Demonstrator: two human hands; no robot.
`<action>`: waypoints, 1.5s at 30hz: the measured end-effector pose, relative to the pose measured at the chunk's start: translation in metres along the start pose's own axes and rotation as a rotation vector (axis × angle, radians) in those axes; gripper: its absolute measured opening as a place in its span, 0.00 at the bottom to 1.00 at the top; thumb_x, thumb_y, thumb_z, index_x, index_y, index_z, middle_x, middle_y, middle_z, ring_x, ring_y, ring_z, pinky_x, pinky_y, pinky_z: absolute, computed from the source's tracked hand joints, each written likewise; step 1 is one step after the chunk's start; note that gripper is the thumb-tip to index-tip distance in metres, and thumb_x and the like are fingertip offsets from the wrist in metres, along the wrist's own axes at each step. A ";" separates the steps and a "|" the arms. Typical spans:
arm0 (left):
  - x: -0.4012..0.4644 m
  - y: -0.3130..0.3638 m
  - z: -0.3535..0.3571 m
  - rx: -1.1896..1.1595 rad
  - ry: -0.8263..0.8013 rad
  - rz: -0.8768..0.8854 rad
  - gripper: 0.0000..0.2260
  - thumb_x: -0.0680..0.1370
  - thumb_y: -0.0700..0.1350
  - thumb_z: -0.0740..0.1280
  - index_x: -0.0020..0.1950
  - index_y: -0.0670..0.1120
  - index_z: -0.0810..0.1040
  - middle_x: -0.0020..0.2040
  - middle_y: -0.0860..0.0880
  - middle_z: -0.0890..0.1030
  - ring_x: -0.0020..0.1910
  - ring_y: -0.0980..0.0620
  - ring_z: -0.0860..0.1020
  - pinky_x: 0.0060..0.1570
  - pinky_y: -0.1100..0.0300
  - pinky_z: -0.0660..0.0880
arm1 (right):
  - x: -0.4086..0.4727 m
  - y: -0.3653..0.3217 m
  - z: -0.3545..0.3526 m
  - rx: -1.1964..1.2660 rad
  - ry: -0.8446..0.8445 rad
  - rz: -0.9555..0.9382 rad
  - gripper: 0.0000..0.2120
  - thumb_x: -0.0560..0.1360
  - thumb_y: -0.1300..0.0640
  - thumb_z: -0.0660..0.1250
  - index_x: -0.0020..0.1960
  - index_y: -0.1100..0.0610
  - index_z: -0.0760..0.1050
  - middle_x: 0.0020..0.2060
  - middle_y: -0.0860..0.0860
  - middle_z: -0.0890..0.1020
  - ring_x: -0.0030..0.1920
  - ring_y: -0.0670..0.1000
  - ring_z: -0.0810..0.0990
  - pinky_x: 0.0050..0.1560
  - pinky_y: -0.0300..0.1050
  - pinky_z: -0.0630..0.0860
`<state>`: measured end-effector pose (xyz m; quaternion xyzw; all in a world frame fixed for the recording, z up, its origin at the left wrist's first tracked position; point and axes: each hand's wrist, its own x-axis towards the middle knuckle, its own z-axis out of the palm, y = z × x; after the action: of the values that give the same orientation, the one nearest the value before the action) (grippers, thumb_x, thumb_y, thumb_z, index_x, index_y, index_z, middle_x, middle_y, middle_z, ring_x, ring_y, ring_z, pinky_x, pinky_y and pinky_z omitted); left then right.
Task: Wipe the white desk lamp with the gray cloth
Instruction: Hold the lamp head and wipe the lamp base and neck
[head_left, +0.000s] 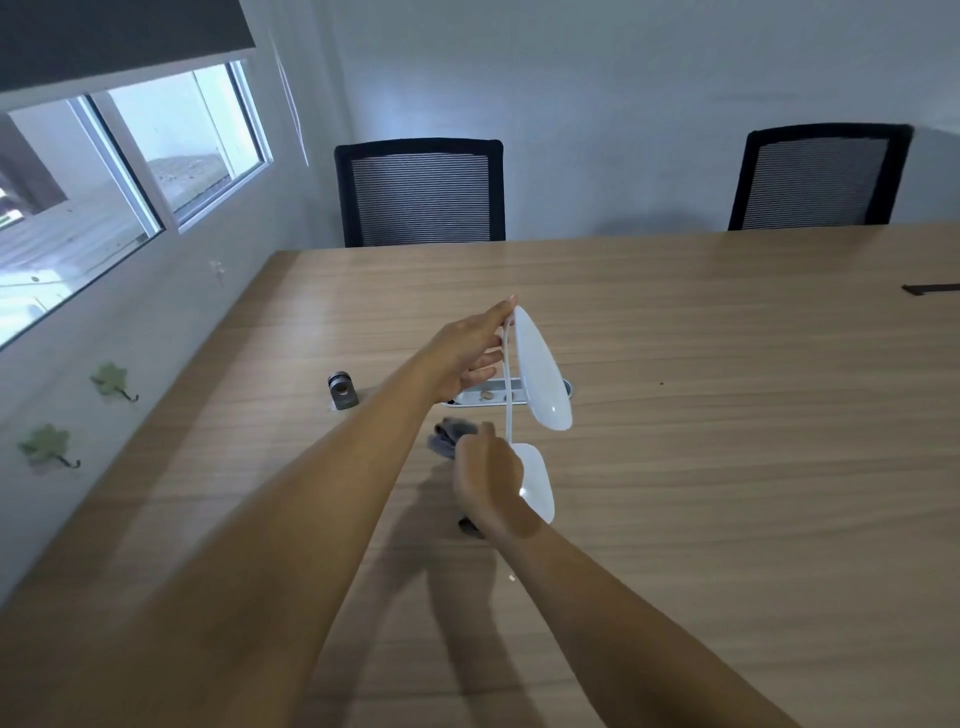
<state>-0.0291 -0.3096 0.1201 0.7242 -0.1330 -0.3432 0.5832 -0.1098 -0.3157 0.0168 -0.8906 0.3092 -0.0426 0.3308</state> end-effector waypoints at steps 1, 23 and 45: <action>0.000 0.000 0.000 0.000 0.002 0.000 0.14 0.75 0.62 0.65 0.49 0.52 0.78 0.62 0.46 0.79 0.63 0.47 0.77 0.68 0.51 0.71 | 0.004 0.004 0.000 -0.051 0.035 0.007 0.14 0.79 0.62 0.59 0.63 0.64 0.71 0.61 0.58 0.76 0.60 0.59 0.76 0.56 0.50 0.72; 0.004 0.003 0.003 -0.011 -0.011 -0.019 0.14 0.75 0.61 0.65 0.48 0.52 0.77 0.58 0.47 0.78 0.61 0.48 0.78 0.66 0.53 0.72 | 0.010 0.047 -0.045 -0.127 -0.320 -0.321 0.05 0.65 0.56 0.66 0.36 0.57 0.78 0.31 0.53 0.79 0.39 0.52 0.79 0.43 0.45 0.76; 0.003 -0.001 0.002 -0.005 0.001 -0.011 0.15 0.75 0.62 0.65 0.50 0.52 0.77 0.63 0.44 0.78 0.62 0.47 0.78 0.67 0.52 0.71 | 0.032 0.096 -0.055 0.212 0.100 0.235 0.05 0.70 0.63 0.63 0.36 0.59 0.75 0.34 0.55 0.76 0.42 0.60 0.79 0.30 0.40 0.65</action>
<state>-0.0284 -0.3127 0.1179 0.7235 -0.1279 -0.3465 0.5832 -0.1500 -0.4219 -0.0035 -0.8052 0.4211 -0.0800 0.4097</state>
